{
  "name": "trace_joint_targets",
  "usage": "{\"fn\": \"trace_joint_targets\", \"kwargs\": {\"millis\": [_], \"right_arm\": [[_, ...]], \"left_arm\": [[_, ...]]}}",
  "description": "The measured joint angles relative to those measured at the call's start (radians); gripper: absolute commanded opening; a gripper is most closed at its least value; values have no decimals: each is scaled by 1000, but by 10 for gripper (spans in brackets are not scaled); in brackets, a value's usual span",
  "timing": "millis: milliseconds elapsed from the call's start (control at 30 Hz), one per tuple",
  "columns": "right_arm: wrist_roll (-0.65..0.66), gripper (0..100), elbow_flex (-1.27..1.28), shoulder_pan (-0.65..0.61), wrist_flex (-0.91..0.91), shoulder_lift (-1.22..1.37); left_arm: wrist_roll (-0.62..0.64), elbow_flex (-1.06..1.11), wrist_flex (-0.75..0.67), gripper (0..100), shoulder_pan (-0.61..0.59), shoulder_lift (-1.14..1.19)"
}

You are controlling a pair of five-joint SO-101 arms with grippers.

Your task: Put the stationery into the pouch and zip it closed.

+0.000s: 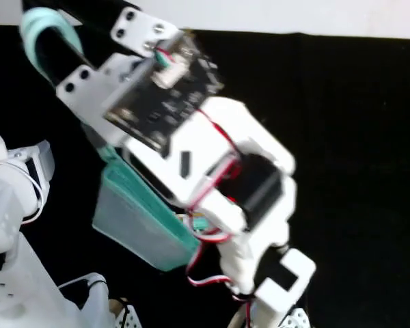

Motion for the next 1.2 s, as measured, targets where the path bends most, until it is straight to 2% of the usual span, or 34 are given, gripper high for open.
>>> {"fn": "trace_joint_targets", "kwargs": {"millis": [167, 233, 500, 867, 1200], "right_arm": [[0, 9, -54, 0, -20, 114], [0, 9, -91, 0, -20, 144], [0, 9, -158, 0, 2, 158], [0, 9, -244, 0, 101, 160], [-12, 9, -255, 43, 137, 160]], "left_arm": [[0, 0, 0, 223, 0, -2], [0, 0, 0, 255, 18, -2], [-34, 18, -25, 279, 69, -2], [-198, 21, -74, 280, 69, 8], [-293, -12, -140, 278, 41, 201]]}}
